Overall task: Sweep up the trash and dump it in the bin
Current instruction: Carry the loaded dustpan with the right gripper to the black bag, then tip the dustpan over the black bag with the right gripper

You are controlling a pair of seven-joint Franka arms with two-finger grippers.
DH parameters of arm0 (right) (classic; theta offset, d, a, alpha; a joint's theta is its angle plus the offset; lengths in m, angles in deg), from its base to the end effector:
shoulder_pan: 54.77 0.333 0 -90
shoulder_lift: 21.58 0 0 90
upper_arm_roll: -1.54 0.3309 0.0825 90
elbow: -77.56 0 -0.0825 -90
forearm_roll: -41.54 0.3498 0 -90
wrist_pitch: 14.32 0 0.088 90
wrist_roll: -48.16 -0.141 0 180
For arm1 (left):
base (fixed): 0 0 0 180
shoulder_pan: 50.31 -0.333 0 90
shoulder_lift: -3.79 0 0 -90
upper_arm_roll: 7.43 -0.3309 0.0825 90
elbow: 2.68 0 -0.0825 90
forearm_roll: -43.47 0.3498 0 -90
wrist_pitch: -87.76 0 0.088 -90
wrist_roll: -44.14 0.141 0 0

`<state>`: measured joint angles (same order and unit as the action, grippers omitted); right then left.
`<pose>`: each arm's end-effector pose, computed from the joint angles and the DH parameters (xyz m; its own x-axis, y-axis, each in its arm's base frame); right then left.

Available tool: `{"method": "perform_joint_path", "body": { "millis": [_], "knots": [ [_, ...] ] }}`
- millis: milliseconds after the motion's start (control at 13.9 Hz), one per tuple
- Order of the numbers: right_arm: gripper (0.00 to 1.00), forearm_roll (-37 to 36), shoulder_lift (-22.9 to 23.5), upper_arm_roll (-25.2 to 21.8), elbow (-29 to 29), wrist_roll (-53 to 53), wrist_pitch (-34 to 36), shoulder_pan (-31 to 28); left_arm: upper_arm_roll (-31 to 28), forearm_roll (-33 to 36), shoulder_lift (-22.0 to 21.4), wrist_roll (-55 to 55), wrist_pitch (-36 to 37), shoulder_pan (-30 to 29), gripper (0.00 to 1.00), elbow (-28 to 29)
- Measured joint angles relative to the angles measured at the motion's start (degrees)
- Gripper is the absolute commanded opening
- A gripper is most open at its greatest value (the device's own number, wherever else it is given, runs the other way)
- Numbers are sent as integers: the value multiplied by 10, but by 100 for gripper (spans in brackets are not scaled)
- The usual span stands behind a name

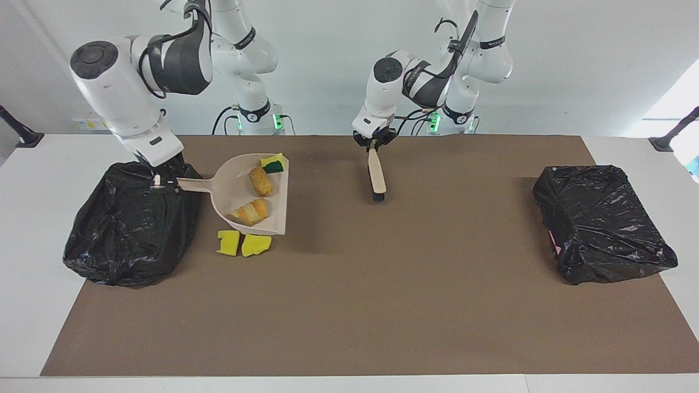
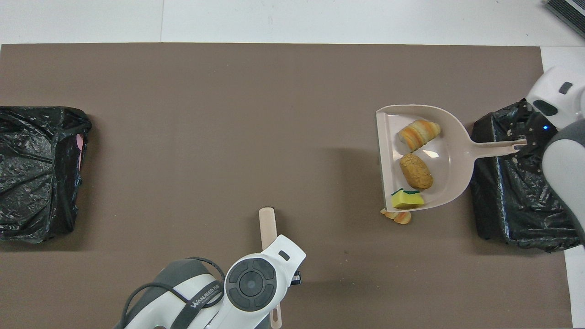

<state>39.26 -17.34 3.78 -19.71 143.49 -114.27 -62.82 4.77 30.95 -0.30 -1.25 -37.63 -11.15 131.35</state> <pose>0.5467 -0.0612 0.5247 0.0005 0.9994 -0.0334 0.9995 -0.0015 -0.0305 0.2747 -0.3660 0.3603 0.9850 0.0268 -0.1706 0.0346 -0.9985 0.0425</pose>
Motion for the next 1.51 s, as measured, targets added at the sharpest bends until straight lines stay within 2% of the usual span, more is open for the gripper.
{"method": "perform_joint_path", "body": {
  "millis": [288,360,432,504,576,936,1224,1511],
  "knots": [
    [0,-2,-6,-3,0,93,0,-80,-1,0,19,0,-23,7,0,2],
    [0,-5,-6,-5,0,110,-4,-99,-1,0,23,0,-25,11,4,2],
    [0,-9,-7,-5,0,124,-11,-117,0,0,27,0,-29,15,37,2],
    [0,-14,-7,-6,0,135,-19,-132,-1,0,29,0,-33,18,82,2],
    [0,-20,-8,-6,0,141,-27,-145,-1,0,31,-1,-33,18,100,2],
    [0,-85,-10,-7,-2,143,-79,-196,-18,0,32,-3,-21,1,100,-24],
    [0,-188,-15,-5,-14,123,-102,-201,-22,21,30,4,5,-61,100,-69],
    [0,-280,-41,-1,-65,9,-104,-200,-24,47,17,42,16,-142,100,-90]
  ]
}}
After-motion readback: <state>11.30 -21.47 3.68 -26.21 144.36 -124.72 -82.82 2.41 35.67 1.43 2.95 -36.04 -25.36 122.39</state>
